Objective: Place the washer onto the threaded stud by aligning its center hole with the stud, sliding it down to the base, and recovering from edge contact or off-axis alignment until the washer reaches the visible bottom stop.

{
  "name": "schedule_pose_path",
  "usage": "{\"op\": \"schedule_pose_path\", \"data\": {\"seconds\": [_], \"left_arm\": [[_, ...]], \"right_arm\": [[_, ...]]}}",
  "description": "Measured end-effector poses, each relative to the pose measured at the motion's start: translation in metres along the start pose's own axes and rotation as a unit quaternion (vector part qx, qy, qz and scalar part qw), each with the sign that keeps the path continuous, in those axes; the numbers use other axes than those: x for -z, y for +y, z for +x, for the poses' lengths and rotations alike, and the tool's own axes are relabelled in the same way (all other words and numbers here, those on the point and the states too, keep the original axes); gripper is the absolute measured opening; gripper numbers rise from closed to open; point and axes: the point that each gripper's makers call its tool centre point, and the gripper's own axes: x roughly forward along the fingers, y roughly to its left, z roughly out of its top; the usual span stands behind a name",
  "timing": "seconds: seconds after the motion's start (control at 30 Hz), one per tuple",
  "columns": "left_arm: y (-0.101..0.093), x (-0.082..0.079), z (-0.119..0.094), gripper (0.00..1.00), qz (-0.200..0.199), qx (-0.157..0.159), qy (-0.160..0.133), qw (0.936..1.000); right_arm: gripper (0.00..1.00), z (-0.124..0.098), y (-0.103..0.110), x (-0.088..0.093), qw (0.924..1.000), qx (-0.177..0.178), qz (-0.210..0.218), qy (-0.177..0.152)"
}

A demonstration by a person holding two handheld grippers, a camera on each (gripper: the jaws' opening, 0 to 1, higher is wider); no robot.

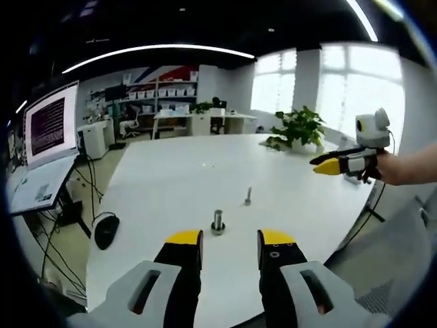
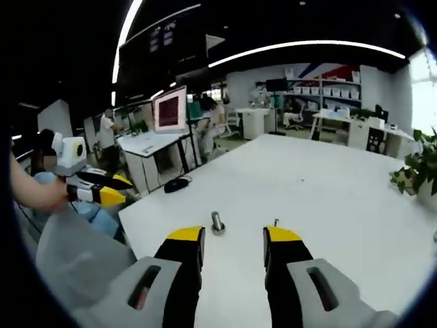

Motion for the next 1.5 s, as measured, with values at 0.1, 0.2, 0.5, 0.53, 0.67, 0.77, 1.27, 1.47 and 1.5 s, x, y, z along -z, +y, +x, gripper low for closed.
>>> {"op": "schedule_pose_path", "data": {"seconds": [0.1, 0.2, 0.5, 0.53, 0.67, 0.77, 1.27, 1.47, 1.5], "left_arm": [[0.002, -0.005, -0.001, 0.35, -0.003, 0.000, -0.014, 0.9999], [-0.001, -0.008, -0.001, 0.37, -0.013, 0.014, -0.023, 0.9996], [-0.021, -0.020, -0.003, 0.41, 0.045, 0.033, -0.052, 0.9971], [-0.022, -0.019, -0.003, 0.42, 0.043, 0.034, -0.048, 0.9973], [-0.028, -0.023, -0.006, 0.44, 0.058, 0.037, -0.059, 0.9959], [-0.024, -0.043, -0.011, 0.52, 0.079, 0.021, -0.112, 0.9903], [-0.034, -0.031, -0.007, 0.48, 0.060, 0.053, -0.081, 0.9936], [-0.033, -0.036, -0.013, 0.46, 0.058, 0.046, -0.094, 0.9928], [-0.033, -0.037, -0.013, 0.46, 0.059, 0.046, -0.096, 0.9925]], "right_arm": [[0.40, -0.013, 0.000, -0.003, 0.9994, 0.031, 0.007, -0.015], [0.41, -0.030, 0.002, -0.009, 0.9960, 0.058, 0.047, -0.049], [0.42, -0.064, 0.010, -0.003, 0.9914, 0.099, 0.030, -0.080], [0.42, -0.067, 0.012, -0.003, 0.9908, 0.104, 0.025, -0.083], [0.42, -0.073, 0.013, 0.003, 0.9911, 0.110, 0.026, -0.070], [0.42, -0.073, 0.003, 0.016, 0.9892, 0.135, 0.016, -0.054], [0.45, -0.065, 0.027, 0.012, 0.9909, 0.113, -0.061, -0.041], [0.46, -0.074, 0.011, 0.010, 0.9878, 0.139, -0.038, -0.058], [0.46, -0.073, 0.011, 0.010, 0.9880, 0.139, -0.036, -0.057]]}}
